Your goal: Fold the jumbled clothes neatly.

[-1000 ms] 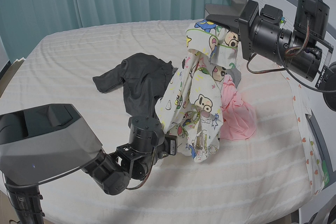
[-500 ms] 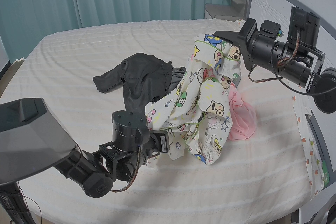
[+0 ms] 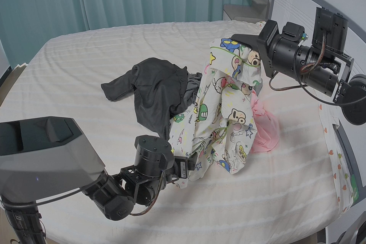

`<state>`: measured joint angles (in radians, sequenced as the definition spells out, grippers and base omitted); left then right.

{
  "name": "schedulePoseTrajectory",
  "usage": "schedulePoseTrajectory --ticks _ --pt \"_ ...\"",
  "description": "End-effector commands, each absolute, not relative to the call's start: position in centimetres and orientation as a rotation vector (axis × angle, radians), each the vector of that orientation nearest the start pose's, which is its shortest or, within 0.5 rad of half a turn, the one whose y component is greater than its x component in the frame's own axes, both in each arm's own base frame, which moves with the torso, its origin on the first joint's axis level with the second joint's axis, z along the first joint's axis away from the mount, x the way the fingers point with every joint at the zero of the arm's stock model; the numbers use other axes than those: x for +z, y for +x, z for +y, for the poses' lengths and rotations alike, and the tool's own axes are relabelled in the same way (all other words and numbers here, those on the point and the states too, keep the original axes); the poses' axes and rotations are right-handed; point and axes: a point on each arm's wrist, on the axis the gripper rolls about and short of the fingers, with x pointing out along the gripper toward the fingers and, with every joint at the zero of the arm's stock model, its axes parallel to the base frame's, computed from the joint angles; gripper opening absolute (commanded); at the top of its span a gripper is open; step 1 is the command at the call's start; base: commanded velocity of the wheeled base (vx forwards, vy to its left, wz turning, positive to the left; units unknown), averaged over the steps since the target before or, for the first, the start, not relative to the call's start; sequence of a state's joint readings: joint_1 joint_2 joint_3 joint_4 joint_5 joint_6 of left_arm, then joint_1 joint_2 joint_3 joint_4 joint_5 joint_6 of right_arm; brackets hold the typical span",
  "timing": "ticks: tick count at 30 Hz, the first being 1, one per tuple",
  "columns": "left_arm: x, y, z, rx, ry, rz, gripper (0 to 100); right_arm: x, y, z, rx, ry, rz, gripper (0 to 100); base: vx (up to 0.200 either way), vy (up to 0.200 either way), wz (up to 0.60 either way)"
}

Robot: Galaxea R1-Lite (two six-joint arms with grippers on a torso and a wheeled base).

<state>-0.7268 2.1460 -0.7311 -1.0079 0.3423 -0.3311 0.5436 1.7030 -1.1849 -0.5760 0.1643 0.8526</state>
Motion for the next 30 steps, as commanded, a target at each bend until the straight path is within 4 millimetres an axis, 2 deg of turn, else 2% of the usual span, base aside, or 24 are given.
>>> schedulePoseTrajectory --ticks 1,11,12,18,30 --pt "4.2 27.8 -23.6 -0.308 -0.12 0.422 100 28.9 27.0 17.8 0.723 0.829 0.24 0 0.0 0.0 0.0" --pt "2.7 28.4 -24.2 -0.314 -0.129 0.395 100 29.4 26.3 18.4 0.734 0.833 0.226 0 0.0 0.0 0.0" --pt "2.5 28.4 -24.2 -0.312 -0.12 0.398 0 29.5 26.3 18.4 0.734 0.834 0.222 0 0.0 0.0 0.0" --pt "2.3 27.7 -23.6 -0.306 -0.104 0.418 0 29.5 27.0 17.7 0.708 0.835 0.212 0 0.0 0.0 0.0" --pt "4.3 25.5 -22.1 -0.315 -0.104 0.416 0 29.3 27.3 17.1 0.684 0.835 0.206 0 0.0 0.0 0.0"
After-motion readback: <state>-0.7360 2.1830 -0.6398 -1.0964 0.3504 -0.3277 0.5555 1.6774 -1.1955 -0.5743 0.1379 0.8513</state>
